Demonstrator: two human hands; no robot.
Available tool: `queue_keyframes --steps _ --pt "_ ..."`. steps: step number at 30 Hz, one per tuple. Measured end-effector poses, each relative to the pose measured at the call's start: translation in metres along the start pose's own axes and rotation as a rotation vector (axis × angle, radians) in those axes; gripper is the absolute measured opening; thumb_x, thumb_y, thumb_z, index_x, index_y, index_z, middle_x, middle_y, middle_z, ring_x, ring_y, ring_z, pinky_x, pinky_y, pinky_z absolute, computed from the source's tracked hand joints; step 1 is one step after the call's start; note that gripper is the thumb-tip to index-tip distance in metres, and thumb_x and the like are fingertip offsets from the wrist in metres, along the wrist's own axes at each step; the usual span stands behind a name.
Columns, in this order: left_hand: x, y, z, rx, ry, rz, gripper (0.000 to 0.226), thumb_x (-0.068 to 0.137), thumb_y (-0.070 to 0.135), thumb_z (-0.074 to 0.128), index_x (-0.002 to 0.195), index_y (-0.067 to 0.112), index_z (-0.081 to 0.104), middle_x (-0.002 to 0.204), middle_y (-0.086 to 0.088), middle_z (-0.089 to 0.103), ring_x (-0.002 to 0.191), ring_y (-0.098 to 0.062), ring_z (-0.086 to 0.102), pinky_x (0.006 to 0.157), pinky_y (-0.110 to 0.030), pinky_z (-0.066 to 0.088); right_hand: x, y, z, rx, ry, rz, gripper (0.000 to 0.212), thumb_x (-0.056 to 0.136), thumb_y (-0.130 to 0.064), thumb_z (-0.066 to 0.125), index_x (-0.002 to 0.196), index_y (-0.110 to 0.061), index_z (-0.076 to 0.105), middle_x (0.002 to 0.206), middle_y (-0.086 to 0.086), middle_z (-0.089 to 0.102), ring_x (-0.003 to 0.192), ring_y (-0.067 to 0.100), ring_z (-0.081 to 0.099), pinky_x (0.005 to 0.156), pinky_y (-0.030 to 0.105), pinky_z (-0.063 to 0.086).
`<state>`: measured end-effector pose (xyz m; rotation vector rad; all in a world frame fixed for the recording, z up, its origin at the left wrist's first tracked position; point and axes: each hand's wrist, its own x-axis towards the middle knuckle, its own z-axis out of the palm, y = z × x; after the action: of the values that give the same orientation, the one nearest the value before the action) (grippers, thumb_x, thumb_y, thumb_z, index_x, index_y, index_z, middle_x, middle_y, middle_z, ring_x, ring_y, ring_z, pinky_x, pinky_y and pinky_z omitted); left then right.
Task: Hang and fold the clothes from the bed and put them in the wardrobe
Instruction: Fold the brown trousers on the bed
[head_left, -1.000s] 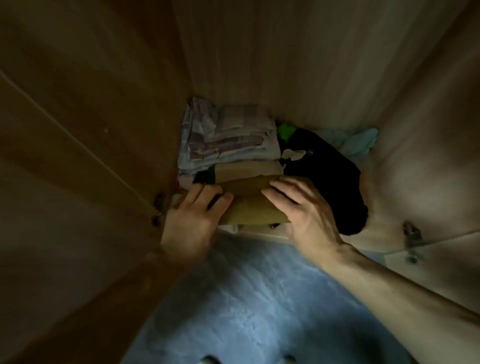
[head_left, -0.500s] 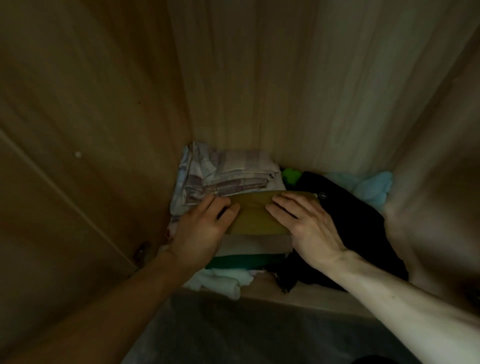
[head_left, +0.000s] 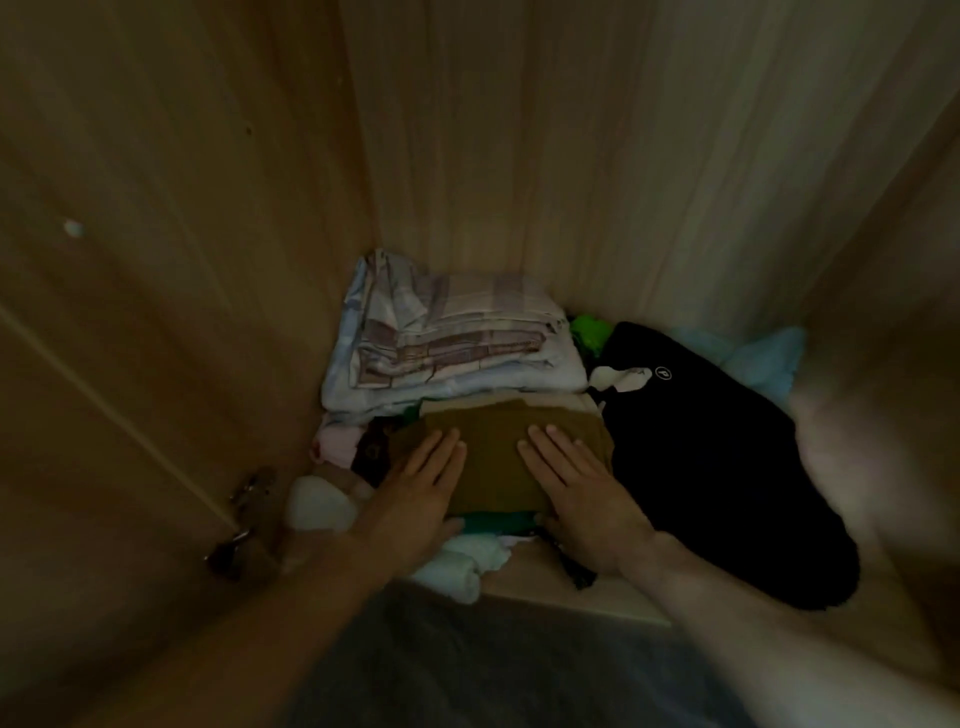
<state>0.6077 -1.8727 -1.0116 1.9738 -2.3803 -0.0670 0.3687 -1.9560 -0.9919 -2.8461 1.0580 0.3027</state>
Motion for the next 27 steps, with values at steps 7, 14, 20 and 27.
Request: queue_keyframes --steps 7,14,20,27 --pt "0.016 0.015 -0.023 -0.075 -0.073 -0.166 0.106 0.072 0.076 -0.022 0.158 0.017 -0.002 0.166 -0.001 -0.007 0.153 -0.02 -0.008 0.124 -0.045 -0.003 0.017 -0.014 -0.016 0.115 0.118 0.109 0.097 0.076 -0.077 -0.008 0.157 -0.023 -0.007 0.164 0.001 -0.015 0.15 0.02 -0.019 0.122 0.042 -0.01" --pt "0.028 0.016 -0.003 -0.117 -0.134 -0.191 0.099 0.076 0.078 -0.003 0.157 0.022 -0.014 0.165 0.004 -0.018 0.15 -0.015 -0.019 0.123 -0.043 -0.006 0.033 -0.004 0.011 0.089 0.195 0.065 0.1 0.083 -0.082 0.025 0.158 -0.022 -0.004 0.165 0.005 -0.01 0.151 0.025 -0.014 0.12 0.046 -0.008" --pt "0.045 0.013 -0.004 -0.141 -0.3 -0.206 0.081 0.098 0.066 0.023 0.158 0.022 -0.01 0.165 0.002 -0.017 0.151 -0.016 -0.018 0.123 -0.045 -0.005 0.042 0.004 0.015 0.164 0.067 0.084 0.117 0.066 -0.094 0.003 0.157 -0.021 -0.002 0.165 0.008 -0.008 0.152 0.026 -0.01 0.123 0.046 -0.001" --pt "0.043 0.016 -0.056 -0.158 -0.442 -0.246 0.084 0.097 0.07 0.017 0.156 0.02 -0.015 0.164 0.001 -0.02 0.151 -0.019 -0.019 0.122 -0.048 -0.008 0.028 -0.003 -0.047 0.291 -0.053 0.118 0.118 0.064 -0.091 0.007 0.158 -0.021 0.0 0.165 0.001 -0.007 0.152 0.021 -0.006 0.122 0.041 -0.003"
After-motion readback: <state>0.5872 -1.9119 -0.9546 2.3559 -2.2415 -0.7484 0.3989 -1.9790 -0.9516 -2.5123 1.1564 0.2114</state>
